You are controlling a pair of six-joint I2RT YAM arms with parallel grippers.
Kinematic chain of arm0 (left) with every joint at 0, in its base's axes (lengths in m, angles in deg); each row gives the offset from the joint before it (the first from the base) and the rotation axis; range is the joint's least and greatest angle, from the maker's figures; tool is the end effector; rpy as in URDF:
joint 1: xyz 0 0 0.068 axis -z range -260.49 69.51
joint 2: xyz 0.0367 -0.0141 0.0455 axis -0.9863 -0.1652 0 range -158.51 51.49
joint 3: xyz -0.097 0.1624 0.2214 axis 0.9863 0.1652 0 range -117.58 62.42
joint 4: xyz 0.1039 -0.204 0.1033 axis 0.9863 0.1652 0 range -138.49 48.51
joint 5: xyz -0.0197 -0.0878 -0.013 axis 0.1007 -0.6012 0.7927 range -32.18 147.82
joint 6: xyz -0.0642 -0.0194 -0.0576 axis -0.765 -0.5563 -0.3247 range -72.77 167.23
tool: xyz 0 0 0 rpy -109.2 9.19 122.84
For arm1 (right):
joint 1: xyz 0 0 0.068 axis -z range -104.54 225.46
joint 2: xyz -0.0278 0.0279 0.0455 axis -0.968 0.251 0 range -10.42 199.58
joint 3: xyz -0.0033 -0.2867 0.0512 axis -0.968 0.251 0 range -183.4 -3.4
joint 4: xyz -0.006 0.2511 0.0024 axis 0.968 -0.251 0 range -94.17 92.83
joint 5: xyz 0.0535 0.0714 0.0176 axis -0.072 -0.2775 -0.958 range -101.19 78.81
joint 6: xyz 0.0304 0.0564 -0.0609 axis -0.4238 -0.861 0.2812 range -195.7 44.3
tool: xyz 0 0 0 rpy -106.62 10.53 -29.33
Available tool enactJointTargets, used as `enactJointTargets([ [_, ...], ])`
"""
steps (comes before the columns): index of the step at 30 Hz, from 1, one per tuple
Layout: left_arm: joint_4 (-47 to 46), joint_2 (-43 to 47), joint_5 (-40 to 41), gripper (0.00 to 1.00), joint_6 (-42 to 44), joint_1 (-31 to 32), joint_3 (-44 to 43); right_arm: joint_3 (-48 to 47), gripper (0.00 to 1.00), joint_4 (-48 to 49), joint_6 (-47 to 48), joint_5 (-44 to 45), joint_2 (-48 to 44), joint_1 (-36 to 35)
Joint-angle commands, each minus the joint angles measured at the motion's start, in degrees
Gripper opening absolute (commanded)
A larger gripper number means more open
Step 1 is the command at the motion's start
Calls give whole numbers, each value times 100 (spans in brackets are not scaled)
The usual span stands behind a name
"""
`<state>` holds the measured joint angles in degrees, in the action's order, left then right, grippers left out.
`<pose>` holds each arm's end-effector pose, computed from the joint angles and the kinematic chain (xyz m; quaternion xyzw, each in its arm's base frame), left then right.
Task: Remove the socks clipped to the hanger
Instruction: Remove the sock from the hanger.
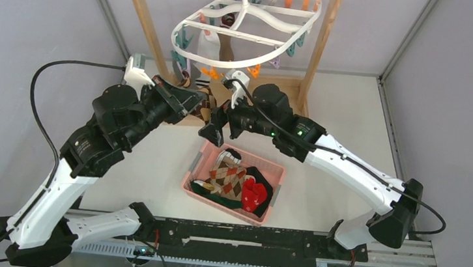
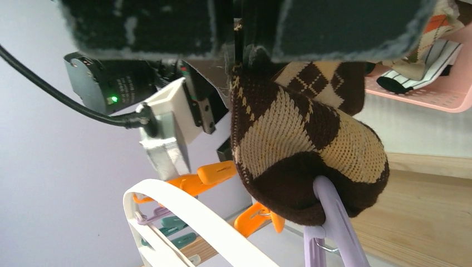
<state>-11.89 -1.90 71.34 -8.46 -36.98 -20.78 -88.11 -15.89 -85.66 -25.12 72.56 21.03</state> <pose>0.1386 -0.1064 0.4913 -0.1564 0.7301 -0.4451 0.4944 0.1947 0.3049 0.4175 -0.3687 0.7113 0.3971 0.4477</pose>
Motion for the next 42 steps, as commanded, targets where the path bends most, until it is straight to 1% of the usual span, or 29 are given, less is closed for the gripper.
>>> enactJointTargets([
  [1,-212,12,-80,0,-195,108,64,-335,98,27,311,493,118,-39],
  [4,-206,23,-35,0,-201,159,112,-332,82,98,315,308,111,1],
  [6,-205,81,22,0,-215,167,212,-327,66,106,282,167,92,22],
  [7,-193,115,61,0,-211,166,266,-321,55,85,265,104,81,39],
  [8,-181,148,97,0,-207,160,318,-314,39,53,236,27,58,63],
  [10,-139,184,172,0,-165,161,387,-257,12,-22,157,-67,11,108],
  [11,-93,189,210,0,-132,161,404,-205,2,-59,126,-73,-30,128],
  [12,-34,184,236,0,-86,165,403,-152,0,-69,102,-90,-79,148],
  [18,132,79,391,2,100,159,428,152,0,-111,40,-271,-342,276],
  [23,-209,181,258,3,-98,128,805,340,0,-135,-15,-410,-493,363],
  [26,-234,183,190,2,-166,126,893,414,0,-124,-21,-616,-537,419],
  [27,-240,203,192,2,-182,124,919,431,3,-123,-42,-684,-526,458],
  [28,-245,224,187,2,-196,126,946,467,19,-86,-59,-762,-531,472],
  [30,-238,256,195,2,-202,123,968,597,70,45,-67,-851,-571,484],
  [31,-221,264,187,2,-217,123,972,711,88,164,-35,-957,-612,494],
  [32,-207,277,175,2,-234,124,983,820,97,282,0,-1037,-655,503],
  [34,-209,311,108,2,-298,123,1019,999,100,492,113,-1095,-664,531],
  [42,-327,571,-417,2,-835,64,1288,1041,100,1147,495,-1421,-283,622],
])
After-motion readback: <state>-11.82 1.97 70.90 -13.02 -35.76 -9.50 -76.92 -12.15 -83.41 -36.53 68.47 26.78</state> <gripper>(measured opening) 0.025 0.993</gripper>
